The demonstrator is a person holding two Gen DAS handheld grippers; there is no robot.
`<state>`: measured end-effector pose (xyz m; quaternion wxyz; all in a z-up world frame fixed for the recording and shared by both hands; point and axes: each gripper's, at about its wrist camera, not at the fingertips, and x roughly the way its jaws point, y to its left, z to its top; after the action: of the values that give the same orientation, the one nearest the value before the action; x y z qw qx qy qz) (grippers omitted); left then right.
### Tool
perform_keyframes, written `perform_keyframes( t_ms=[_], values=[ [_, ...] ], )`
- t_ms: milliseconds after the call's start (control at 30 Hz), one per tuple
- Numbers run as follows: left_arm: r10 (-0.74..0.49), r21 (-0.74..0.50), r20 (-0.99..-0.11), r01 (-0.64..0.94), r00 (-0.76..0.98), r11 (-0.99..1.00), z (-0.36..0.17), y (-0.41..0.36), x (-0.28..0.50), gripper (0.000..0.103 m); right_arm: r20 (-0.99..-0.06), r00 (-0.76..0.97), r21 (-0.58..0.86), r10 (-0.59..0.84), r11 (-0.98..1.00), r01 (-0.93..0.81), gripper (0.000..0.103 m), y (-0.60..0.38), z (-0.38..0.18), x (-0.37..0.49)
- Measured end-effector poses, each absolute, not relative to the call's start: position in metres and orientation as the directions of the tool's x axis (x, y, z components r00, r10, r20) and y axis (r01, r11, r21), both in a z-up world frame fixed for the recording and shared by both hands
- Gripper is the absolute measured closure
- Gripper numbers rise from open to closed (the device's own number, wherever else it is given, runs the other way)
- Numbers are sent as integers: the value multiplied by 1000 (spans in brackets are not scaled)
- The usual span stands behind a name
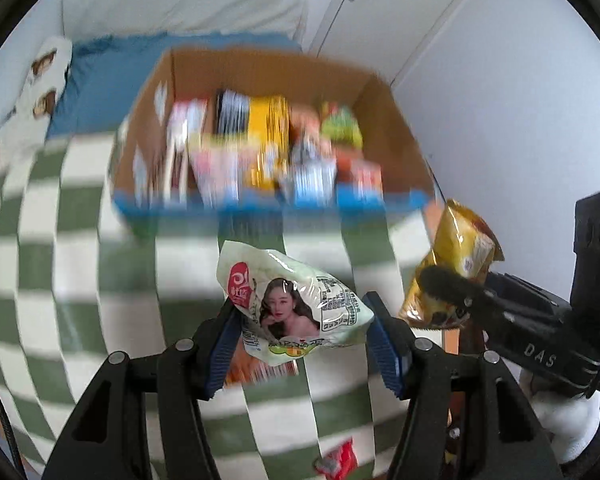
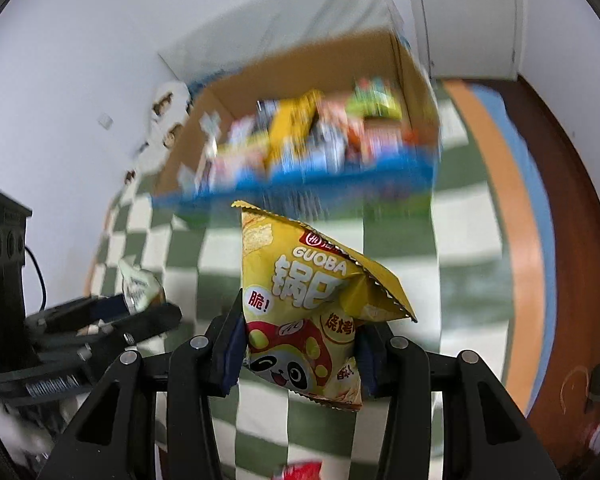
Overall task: Organize snacks
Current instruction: 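Carry both bags into the cardboard box and open both tools, then withdraw both tools from the box toward the brown and red packets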
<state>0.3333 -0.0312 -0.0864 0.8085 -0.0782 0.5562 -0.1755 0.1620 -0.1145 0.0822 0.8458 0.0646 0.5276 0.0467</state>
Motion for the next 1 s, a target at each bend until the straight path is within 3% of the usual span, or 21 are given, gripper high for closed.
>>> perform_keyframes(
  t_ms=[267,600,633,667,700,733,1000],
  values=[
    [-296,-259,-898,153,324,954,-93,-26,466,45,-881,465,80,86,996,-31,55,-122,114,290],
    [-204,-196,-963,61,178,979,-171,-22,565,44,-957,290,-9,-13,1000,13,54,-141,61,429],
    [-204,-198,-965,50,167,979,-177,-20,569,43,-965,263,-13,-17,1000,17,49,-144,53,439],
    [-183,-179,-971,37,154,983,-185,-19,574,34,-970,244,-21,-25,1000,19,44,-146,48,442],
    [-156,-154,-977,28,145,988,-188,-19,576,16,-977,210,-29,-34,999,30,27,-150,41,451],
    [-140,-138,-980,21,138,990,-192,-18,577,9,-981,192,-28,-35,999,39,10,-153,36,457],
    [-128,-123,-983,52,131,991,-204,-24,568,6,-986,157,-49,-57,997,56,8,-153,23,452]
  ],
)
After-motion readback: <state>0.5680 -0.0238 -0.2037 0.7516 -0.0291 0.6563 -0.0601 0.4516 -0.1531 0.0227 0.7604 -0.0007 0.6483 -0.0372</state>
